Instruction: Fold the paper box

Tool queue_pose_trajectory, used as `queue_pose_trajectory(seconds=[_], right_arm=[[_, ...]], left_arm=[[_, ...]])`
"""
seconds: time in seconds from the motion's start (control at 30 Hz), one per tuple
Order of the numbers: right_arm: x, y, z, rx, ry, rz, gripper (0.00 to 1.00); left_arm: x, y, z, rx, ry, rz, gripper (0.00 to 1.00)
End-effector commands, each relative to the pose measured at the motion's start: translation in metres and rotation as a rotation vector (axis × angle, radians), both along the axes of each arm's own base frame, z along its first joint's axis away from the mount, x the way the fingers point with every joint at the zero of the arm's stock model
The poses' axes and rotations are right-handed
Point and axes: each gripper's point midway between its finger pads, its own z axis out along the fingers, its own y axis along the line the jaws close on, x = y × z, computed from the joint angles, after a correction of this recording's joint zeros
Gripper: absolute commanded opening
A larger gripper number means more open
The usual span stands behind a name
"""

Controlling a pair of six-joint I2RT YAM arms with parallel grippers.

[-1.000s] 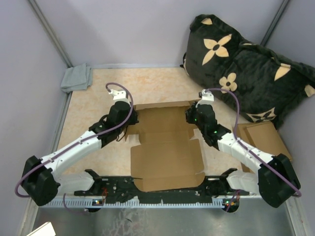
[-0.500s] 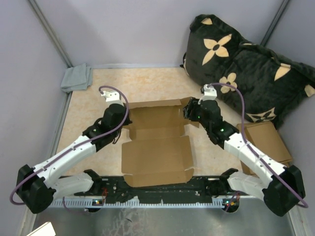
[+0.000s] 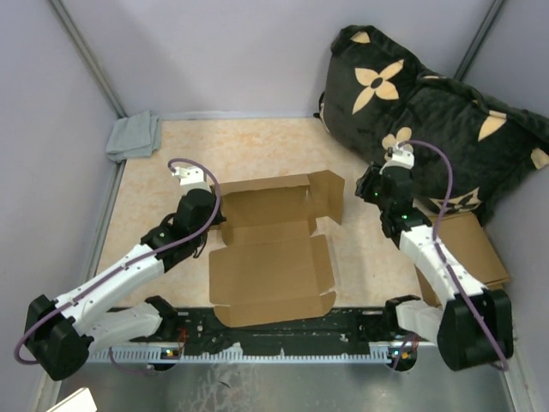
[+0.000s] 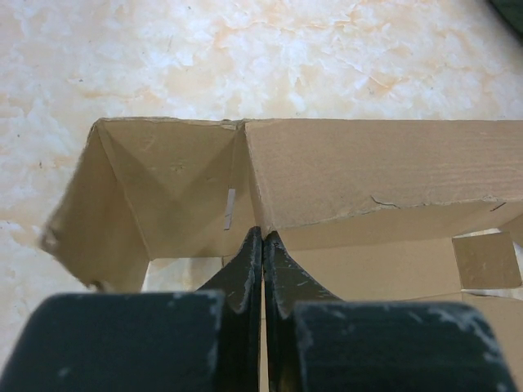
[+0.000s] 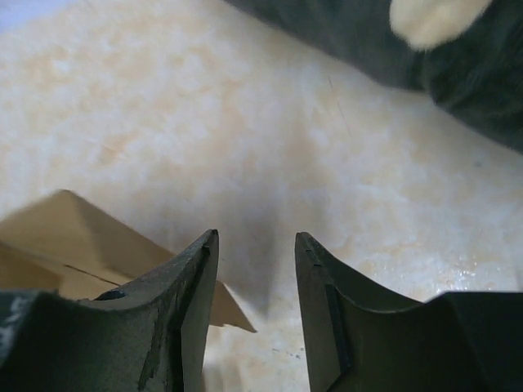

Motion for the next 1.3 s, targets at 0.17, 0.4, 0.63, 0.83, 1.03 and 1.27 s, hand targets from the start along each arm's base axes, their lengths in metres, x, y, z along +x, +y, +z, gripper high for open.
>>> queue_pose_trajectory(seconds=[0.17, 0.4, 0.63, 0.83, 1.03, 1.27], right_arm=[[0.041, 0.024, -0.055, 0.035, 0.052, 0.117, 0.42], [0.046, 0.062, -0.057, 0.085, -0.020, 0.338, 0.41], [0.016, 0.089, -0.037, 0.117, -0.098, 0.555, 0.41], [-0.007, 0.097, -0.032, 0.131, -0.088, 0.633, 0.41], [-0.010, 0.099, -0.028, 0.146, -0.093, 0.647, 0.42], [0.010, 0.098, -0.038, 0.150, -0.052, 0.608, 0.42]], left_arm=[[0.000, 0.001, 0.007, -0.025, -0.029, 0.007, 0.00], [0.001, -0.001, 0.003, -0.027, -0.024, 0.002, 0.00], [0.003, -0.005, 0.002, -0.032, -0.020, -0.008, 0.00], [0.003, -0.006, 0.000, -0.035, -0.016, -0.009, 0.00], [0.004, -0.009, -0.004, -0.035, -0.006, -0.013, 0.00], [0.009, -0.011, -0.006, -0.025, -0.002, -0.008, 0.00]])
